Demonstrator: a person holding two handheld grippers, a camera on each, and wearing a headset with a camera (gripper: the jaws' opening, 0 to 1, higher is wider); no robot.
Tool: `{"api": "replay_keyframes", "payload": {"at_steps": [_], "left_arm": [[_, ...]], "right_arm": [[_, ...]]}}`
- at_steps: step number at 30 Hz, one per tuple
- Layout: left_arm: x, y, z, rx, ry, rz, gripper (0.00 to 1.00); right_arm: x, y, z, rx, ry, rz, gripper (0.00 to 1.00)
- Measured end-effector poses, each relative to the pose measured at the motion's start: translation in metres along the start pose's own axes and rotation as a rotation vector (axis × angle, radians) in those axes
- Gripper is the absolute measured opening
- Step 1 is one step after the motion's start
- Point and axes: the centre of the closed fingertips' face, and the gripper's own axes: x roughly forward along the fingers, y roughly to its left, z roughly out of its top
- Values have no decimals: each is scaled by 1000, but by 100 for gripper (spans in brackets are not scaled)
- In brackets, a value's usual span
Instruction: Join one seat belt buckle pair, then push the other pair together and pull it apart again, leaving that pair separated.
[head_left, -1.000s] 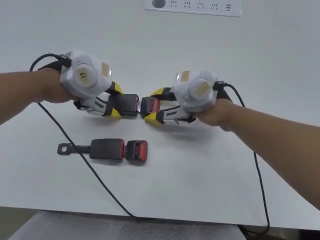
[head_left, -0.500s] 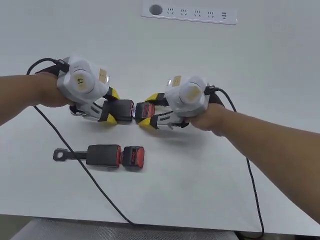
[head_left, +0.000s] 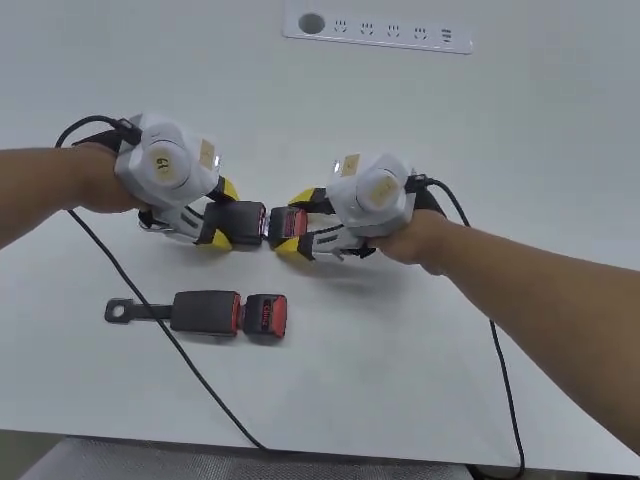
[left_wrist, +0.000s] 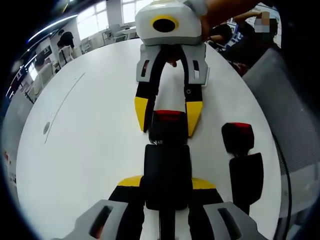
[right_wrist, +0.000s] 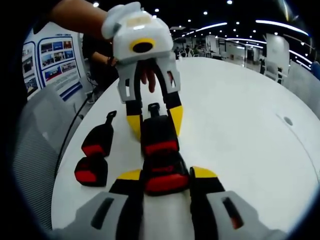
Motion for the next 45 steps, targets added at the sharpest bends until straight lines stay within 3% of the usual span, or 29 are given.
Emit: {"api": "replay_keyframes", "payload": {"at_steps": [25,45], "left_arm": [[1,0,-1,47,21,-21,34],[2,-2,0,49,37,-22,34]], "right_arm": [[-2,0,-3,-40,19,3,36],[-29,-5,-25,-30,32,-2,36]]}}
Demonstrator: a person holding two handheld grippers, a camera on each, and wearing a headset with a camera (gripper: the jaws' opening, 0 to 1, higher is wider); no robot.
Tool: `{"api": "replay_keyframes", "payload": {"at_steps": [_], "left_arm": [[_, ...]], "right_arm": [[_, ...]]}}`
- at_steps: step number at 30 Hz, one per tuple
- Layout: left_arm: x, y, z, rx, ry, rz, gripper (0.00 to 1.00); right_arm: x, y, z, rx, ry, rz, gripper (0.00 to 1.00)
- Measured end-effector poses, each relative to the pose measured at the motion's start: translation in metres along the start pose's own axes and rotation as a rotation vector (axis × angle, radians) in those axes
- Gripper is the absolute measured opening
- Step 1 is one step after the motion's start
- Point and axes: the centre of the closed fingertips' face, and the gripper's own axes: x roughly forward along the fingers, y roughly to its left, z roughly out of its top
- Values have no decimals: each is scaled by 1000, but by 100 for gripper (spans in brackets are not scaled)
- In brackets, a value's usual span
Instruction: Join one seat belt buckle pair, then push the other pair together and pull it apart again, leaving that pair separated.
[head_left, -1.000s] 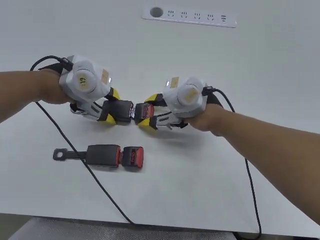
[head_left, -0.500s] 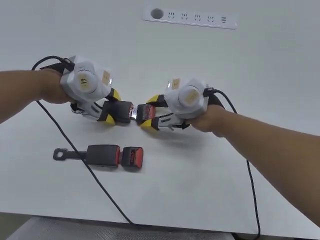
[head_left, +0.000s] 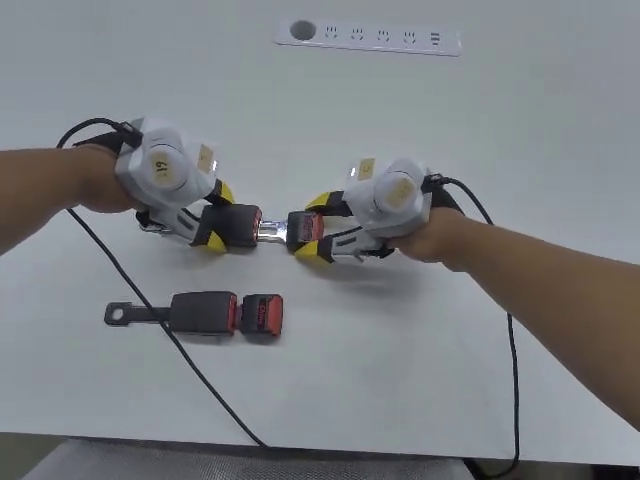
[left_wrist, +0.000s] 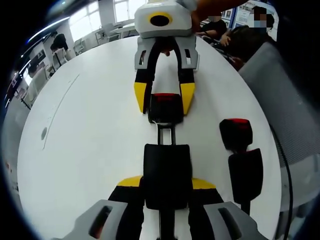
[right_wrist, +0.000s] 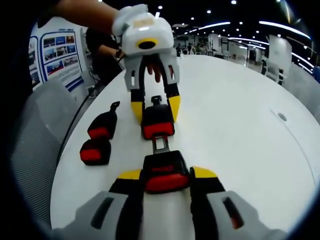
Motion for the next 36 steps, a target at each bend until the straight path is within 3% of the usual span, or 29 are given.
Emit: {"api": "replay_keyframes", "payload": {"at_steps": [36], "left_arm": [[0,0,0,13,9,-7,34]], "right_arm": [[-66,-3,-49,52,30,-58,37]]}}
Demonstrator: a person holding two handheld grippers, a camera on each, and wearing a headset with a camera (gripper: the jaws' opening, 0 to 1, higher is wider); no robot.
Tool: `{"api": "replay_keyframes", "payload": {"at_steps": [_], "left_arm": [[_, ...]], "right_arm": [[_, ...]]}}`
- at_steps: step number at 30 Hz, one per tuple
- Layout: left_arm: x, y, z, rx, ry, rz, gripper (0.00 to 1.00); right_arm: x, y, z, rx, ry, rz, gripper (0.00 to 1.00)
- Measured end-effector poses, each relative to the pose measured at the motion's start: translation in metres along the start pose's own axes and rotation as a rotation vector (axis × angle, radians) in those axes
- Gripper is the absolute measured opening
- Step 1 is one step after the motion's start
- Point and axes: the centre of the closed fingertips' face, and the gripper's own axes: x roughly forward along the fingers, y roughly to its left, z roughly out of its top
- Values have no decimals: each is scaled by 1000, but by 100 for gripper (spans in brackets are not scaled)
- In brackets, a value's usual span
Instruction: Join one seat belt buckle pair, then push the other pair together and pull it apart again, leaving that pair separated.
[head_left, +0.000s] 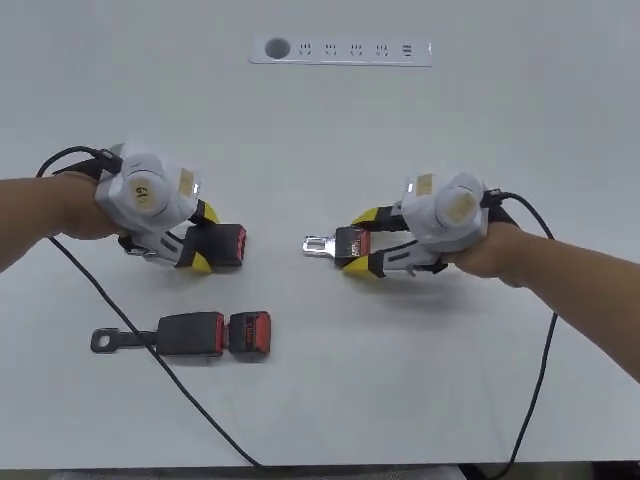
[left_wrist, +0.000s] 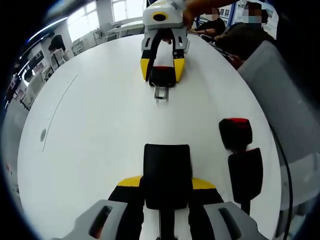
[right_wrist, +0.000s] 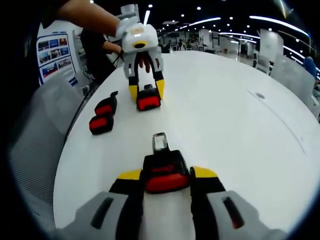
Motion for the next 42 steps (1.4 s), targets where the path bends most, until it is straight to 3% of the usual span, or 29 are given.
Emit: {"api": "replay_keyframes", "payload": {"at_steps": [11,23,24,25,26,28,29,30,32,34,37,38,40,42], "left_arm": [[0,-1,0,7,4,-2,35],[0,-2,1,24,19,-5,35],[0,-2,2,40,23,-5,35],[0,-2,2,37,22,-5,35],[0,-2,2,28,21,-3,35],[0,-4,4,13,16,-11,38],[0,-8,5,-6,9,-24,44],[0,-10,6,-18,3,-32,47],[-5,-7,14,-62,-32,-5,53],[-9,-1,20,-132,-71,34,57],[-23,9,35,-261,-175,102,62],[-26,11,42,-300,-226,123,61],[-33,13,45,-360,-259,172,63],[-40,13,48,-417,-305,222,66]], "right_arm": [[-12,-3,-14,9,16,-14,37],[-14,-2,-13,7,30,-12,38],[-14,-1,-13,3,32,-8,39],[-15,1,-15,-74,51,-3,42],[-16,-1,-17,-106,66,-24,47],[-19,-1,-14,-46,22,-26,60],[-24,-6,-9,12,-8,-59,62],[-27,-13,-6,13,-21,-92,63],[-34,-27,-5,15,-40,-149,67],[-39,-30,0,75,-73,-172,74],[-50,-38,6,121,-105,-253,78],[-55,-40,8,140,-115,-287,79],[-56,-39,8,166,-139,-313,84],[-61,-36,8,160,-126,-357,87]]}}
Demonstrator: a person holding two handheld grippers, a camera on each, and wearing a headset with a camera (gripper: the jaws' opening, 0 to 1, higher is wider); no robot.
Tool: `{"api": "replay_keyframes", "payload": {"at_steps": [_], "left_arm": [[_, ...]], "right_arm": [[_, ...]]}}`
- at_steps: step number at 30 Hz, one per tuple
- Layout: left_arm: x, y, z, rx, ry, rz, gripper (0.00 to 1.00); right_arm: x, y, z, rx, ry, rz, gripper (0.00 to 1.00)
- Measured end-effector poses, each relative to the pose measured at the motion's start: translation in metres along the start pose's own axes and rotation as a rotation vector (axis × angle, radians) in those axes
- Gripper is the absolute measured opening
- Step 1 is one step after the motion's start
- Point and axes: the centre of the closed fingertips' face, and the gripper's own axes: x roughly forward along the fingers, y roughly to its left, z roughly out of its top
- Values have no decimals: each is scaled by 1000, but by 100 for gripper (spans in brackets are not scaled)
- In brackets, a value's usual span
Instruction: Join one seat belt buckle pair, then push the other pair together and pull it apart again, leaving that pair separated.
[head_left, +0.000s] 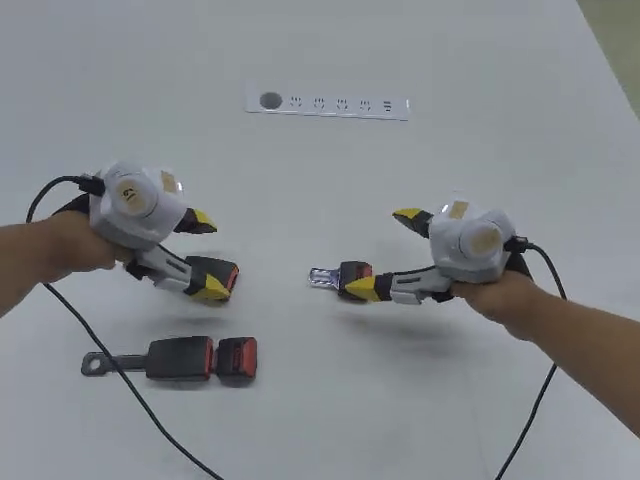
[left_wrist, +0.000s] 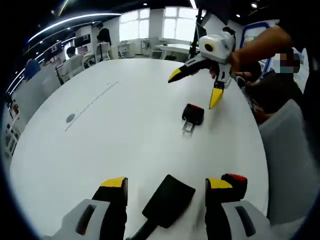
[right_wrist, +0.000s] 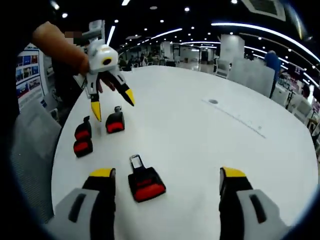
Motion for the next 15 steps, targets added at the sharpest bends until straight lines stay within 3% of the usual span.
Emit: {"api": "replay_keyframes", "payload": {"at_steps": [3,6,8,11,15], "left_arm": [[-12,0,0,-91,-47,70,71],[-24,-3,2,-163,-123,140,76],[-30,-10,-3,-162,-119,154,83],[-42,-22,-11,-187,-120,181,84],[-57,-28,-15,-233,-158,239,87]], "right_arm": [[-7,1,8,35,-31,-51,88],[-13,1,10,55,-39,-99,89],[-18,7,14,73,-58,-114,92],[-25,14,16,71,-64,-137,96],[-32,22,18,79,-79,-168,96]]}}
